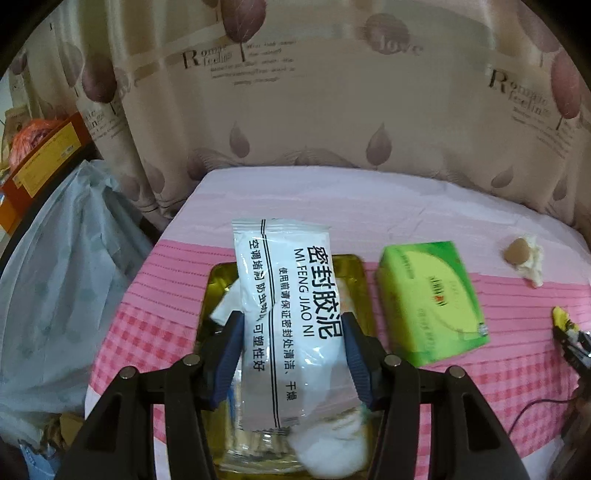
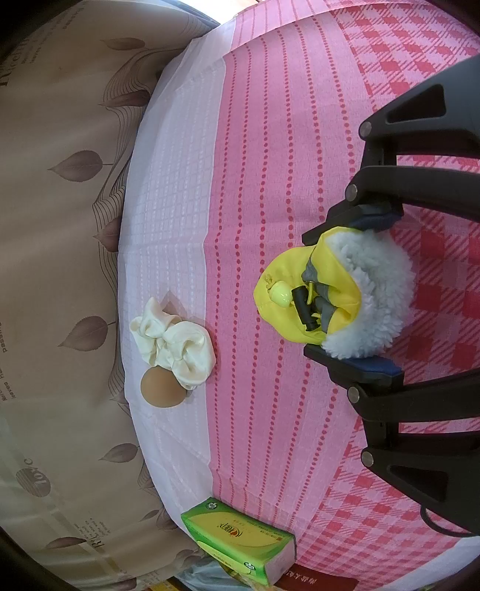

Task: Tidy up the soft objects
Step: 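Carry the white sealant pack with the left tool over the tin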

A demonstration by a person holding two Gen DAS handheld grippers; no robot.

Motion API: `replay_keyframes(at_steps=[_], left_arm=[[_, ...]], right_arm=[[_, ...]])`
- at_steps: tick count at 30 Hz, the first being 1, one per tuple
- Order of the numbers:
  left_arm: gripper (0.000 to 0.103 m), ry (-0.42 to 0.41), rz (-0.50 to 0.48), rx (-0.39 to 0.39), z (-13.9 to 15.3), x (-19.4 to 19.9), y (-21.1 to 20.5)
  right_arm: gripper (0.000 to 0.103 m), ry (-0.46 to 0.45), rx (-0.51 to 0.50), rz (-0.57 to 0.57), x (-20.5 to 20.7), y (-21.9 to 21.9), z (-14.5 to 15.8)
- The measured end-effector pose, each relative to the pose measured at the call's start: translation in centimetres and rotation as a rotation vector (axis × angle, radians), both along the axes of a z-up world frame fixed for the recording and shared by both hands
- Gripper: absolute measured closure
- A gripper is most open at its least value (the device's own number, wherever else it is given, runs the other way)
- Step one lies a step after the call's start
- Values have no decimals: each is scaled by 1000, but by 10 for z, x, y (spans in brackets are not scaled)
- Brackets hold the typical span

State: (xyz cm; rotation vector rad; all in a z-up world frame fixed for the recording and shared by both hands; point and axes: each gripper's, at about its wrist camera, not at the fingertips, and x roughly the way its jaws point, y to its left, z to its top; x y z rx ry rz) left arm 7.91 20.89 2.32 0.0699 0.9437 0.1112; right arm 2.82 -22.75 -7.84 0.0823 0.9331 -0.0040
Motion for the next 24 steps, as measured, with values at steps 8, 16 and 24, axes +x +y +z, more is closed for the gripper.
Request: replay_keyframes(at_steps=[8, 16, 24], left_arm=[[50, 87, 22, -27, -41, 11, 32], [50, 146, 43, -32, -74, 14, 48], [49, 164, 75, -30, -83, 14, 56]], right_arm=[[52, 3, -3, 1, 0, -1, 0], [52, 5, -10, 2, 1, 0, 0], [52, 7, -20, 3, 0, 1, 0]])
